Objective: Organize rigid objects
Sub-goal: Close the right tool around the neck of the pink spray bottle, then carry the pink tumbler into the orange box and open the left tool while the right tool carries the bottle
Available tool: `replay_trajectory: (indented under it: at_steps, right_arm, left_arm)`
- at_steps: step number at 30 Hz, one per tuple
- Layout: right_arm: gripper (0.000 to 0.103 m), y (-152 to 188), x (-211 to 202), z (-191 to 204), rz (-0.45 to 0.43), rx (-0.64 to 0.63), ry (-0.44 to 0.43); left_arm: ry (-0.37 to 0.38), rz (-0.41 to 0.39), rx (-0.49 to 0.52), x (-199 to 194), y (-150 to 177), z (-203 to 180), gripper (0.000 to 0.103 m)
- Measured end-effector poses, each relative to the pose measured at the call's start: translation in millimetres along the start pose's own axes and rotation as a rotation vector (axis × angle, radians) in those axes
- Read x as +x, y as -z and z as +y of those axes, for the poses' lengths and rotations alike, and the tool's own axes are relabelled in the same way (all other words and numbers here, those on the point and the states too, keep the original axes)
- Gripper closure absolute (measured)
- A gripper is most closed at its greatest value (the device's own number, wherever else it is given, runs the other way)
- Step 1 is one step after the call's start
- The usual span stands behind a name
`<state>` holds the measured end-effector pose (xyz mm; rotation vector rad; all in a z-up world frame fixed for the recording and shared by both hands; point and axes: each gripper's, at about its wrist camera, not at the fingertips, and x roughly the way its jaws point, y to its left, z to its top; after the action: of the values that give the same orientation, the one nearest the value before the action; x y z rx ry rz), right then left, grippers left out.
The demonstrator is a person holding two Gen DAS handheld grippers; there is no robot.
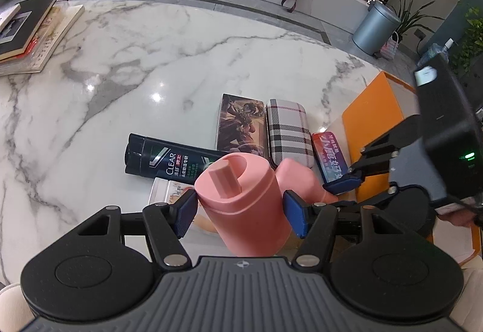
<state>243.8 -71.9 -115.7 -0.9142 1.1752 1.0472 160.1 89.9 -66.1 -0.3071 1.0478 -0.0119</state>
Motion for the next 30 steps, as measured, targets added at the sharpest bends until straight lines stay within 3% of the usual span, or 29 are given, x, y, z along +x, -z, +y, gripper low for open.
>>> replay_trajectory:
  at_steps: [8,14,22,27,30]
  right_arm:
    - [0.077,27.5,-68.1,0.3,-0.182,0.269,-0.016]
    - [0.077,57.6,-123.2,20.7,-0.304,0.332,0.06]
    - [0.077,151.4,-194.2,23.8,-0.41,0.465,0.178]
    - [0.077,214.0,-191.8,14.2,-0.367,0.586,0.205]
    - [0.077,241.2,-180.8,3.1,-0.347,0.645,0.177]
  left_arm:
    - [0.011,-0.061,0.019,-32.3,2.8,-14.7,0.032]
    - [0.073,-0.142,0.094,-68.7,5.3,-50.5,0.033]
    - [0.271,-0.224,0.378,-87.2,16.0,-142.8,0.033]
    - [0.373,-0.178,0.569,-53.9,26.8,-192.7,0.033]
    - [0.353,-0.122,0.68,-21.9,32.1,-215.9,0.033]
